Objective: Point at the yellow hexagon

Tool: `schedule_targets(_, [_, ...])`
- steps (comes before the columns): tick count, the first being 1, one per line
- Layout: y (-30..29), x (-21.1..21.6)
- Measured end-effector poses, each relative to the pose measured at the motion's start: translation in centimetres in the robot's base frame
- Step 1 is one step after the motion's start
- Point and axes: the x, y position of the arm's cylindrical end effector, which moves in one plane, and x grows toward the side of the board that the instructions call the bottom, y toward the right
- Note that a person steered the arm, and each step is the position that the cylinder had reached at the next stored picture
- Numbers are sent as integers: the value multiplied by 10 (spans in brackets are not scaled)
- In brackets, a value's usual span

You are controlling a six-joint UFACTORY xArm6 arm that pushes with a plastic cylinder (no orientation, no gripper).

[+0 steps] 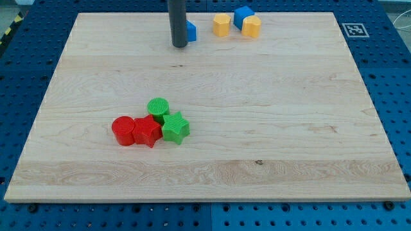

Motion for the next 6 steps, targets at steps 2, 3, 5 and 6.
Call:
schedule_targets(2, [0, -29])
schedule_targets(3, [-1, -33])
schedule_targets(5, [51, 25])
schedule_targets(6, [77, 25])
